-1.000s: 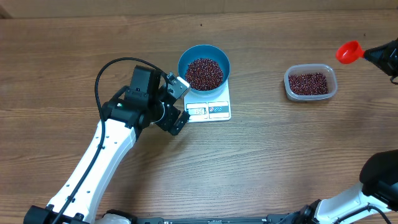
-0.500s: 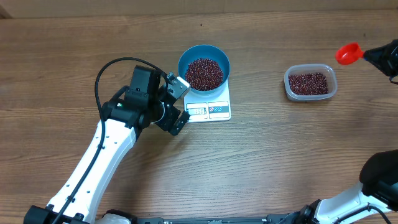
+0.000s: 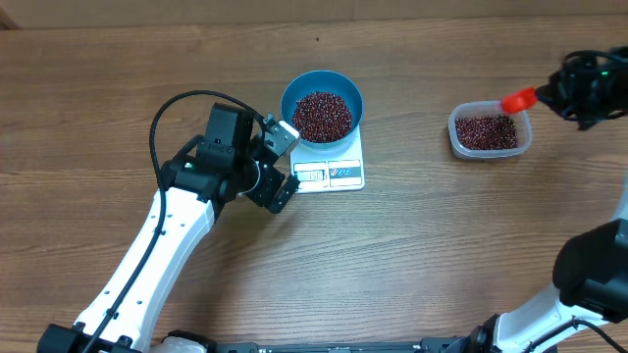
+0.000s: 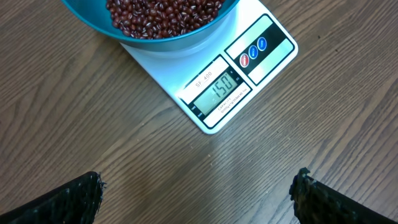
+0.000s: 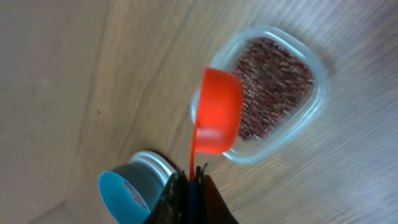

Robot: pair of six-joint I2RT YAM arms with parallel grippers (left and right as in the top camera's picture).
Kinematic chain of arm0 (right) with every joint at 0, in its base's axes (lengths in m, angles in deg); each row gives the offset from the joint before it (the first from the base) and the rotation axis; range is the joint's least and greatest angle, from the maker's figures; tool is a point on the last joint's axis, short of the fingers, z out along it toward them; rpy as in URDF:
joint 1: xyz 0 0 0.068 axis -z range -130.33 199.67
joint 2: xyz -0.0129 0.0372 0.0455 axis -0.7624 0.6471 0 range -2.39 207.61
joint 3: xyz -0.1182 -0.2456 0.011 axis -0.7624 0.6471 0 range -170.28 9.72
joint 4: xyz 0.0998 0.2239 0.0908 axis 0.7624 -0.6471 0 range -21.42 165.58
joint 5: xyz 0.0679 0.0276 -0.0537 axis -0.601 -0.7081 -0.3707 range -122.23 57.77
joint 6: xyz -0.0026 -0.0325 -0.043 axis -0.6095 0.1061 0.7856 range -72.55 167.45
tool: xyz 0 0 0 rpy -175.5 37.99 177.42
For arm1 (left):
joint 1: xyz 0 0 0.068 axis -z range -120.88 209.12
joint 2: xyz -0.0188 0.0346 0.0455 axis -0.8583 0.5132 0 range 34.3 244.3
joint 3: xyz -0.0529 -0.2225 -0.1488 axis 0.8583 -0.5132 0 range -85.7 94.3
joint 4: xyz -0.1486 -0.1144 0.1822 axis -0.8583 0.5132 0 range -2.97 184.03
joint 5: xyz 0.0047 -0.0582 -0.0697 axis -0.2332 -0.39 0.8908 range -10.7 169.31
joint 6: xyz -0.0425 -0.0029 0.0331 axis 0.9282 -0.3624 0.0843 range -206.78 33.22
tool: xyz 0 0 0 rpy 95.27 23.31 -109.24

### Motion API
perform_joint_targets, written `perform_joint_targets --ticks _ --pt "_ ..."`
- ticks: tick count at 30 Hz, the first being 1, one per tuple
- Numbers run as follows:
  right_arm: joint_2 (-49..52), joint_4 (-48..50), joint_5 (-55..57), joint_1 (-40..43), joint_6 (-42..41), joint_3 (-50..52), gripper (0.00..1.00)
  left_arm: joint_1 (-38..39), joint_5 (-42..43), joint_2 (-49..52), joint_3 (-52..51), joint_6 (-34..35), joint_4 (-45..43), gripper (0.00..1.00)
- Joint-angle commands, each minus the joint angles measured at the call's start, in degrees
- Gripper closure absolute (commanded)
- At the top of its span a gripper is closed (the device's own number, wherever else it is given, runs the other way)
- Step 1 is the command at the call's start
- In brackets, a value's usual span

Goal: Scoop item into bowl and weigh 150g on scale
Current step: 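Lower the scoop into the bean tub and open the right gripper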

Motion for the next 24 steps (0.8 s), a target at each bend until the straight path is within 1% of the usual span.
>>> perform_joint_targets --ticks 1,10,16,24 --pt "-0.2 3.5 1.0 -0.8 -5.1 4.3 0.96 -0.3 0.2 -1.2 -0.2 0.6 -0.1 0.0" --pt "-0.2 9.7 0.9 -1.7 -5.6 13.2 0.96 -0.3 0.2 -1.2 -0.2 0.6 -0.1 0.0" --pt "-0.2 13.0 1.0 -3.1 -6.5 14.1 0.96 -0.3 0.2 -1.2 -0.2 0.5 -0.1 0.0" --pt "-0.2 13.2 1.0 -3.2 -6.5 14.1 0.96 -0.3 0.2 -1.2 -0.2 0.5 -0.1 0.0"
